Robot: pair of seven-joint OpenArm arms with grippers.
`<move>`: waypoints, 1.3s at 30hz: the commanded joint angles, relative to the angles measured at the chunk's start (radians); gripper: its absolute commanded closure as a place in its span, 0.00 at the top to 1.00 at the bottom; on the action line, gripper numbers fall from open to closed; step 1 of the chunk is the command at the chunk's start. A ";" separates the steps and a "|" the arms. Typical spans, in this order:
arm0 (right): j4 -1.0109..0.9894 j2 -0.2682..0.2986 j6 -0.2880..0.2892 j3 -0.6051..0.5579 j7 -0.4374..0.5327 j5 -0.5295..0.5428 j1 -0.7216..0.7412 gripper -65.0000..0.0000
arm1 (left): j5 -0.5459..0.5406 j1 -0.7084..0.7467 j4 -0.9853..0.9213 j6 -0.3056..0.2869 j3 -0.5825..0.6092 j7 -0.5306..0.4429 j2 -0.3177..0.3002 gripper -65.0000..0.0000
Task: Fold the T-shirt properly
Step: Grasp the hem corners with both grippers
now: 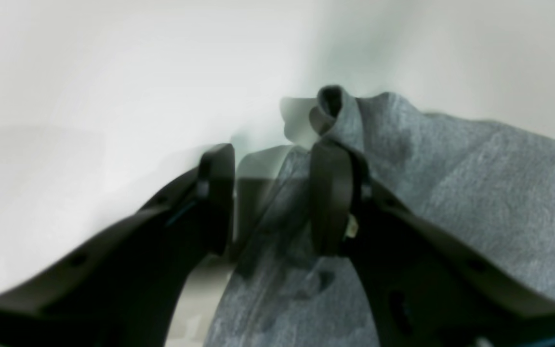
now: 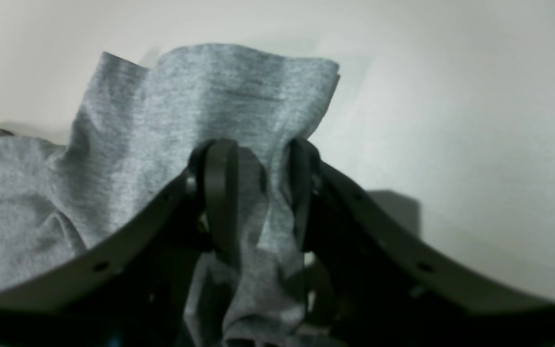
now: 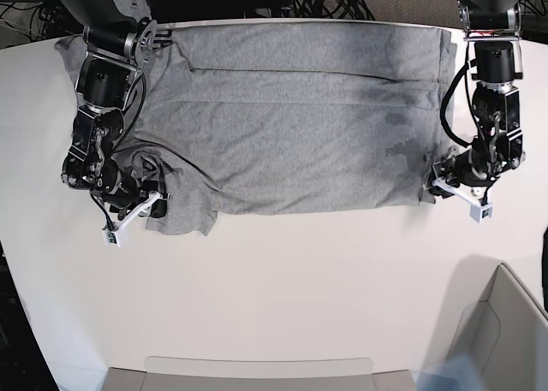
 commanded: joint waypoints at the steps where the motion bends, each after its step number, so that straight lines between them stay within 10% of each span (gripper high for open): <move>1: 0.001 0.005 -0.006 -0.003 -0.037 -0.027 0.010 0.29 | -0.005 -0.017 0.012 -0.003 -0.009 0.005 -0.015 0.39; 8: 0.001 0.016 -0.006 -0.004 -0.040 -0.026 0.010 0.29 | -0.005 -0.014 0.014 -0.052 -0.205 0.036 -0.017 0.39; 11: 0.001 0.017 -0.006 -0.004 -0.040 -0.026 0.010 0.29 | -0.005 -0.014 0.035 -0.118 -0.205 0.071 -0.015 0.39; 39: -0.002 0.013 -0.006 -0.006 -0.032 -0.026 0.032 0.29 | -0.001 -0.104 -0.080 -0.115 -0.119 0.046 0.071 0.38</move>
